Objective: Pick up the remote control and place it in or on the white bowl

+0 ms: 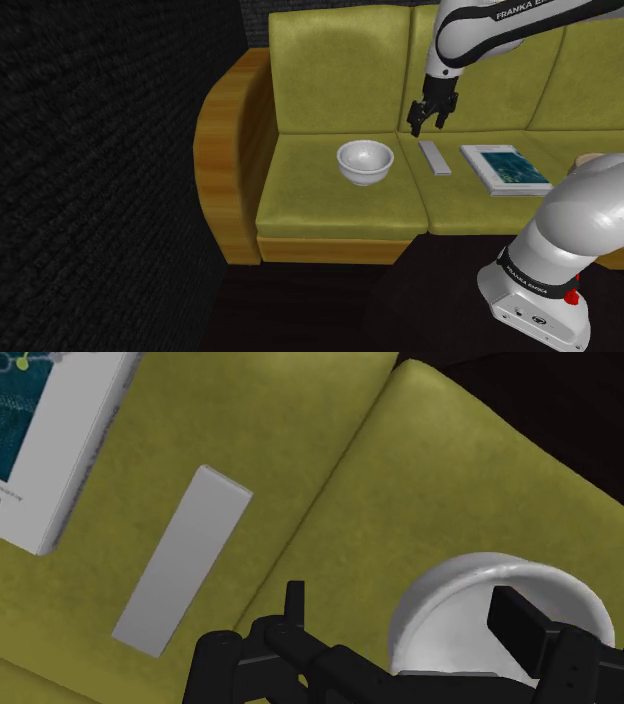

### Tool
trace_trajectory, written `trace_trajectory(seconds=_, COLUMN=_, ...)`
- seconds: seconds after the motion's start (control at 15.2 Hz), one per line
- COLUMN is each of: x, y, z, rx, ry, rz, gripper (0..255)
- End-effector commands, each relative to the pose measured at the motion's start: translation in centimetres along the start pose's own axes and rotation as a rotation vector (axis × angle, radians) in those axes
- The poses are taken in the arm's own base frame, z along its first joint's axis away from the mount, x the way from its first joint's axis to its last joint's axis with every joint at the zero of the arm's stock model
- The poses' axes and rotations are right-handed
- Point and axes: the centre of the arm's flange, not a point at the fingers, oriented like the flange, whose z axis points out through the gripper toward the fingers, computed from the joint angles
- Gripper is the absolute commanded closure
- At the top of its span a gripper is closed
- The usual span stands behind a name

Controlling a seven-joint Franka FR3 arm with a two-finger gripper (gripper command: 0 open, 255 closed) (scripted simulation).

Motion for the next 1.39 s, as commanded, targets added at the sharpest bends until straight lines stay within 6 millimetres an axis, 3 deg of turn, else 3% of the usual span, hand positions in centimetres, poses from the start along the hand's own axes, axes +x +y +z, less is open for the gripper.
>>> trace_trajectory(seconds=0.0, x=1.2, y=1.8, z=1.7, rx=-0.002, ry=0.002, rz=0.038, gripper=0)
trace_trajectory(seconds=1.06, x=7.4, y=16.6, z=14.9, rx=-0.019, ry=0.008, rz=0.330, gripper=0)
trace_trajectory(seconds=1.32, x=7.4, y=16.7, z=17.0, rx=-0.019, ry=0.008, rz=0.330, gripper=0)
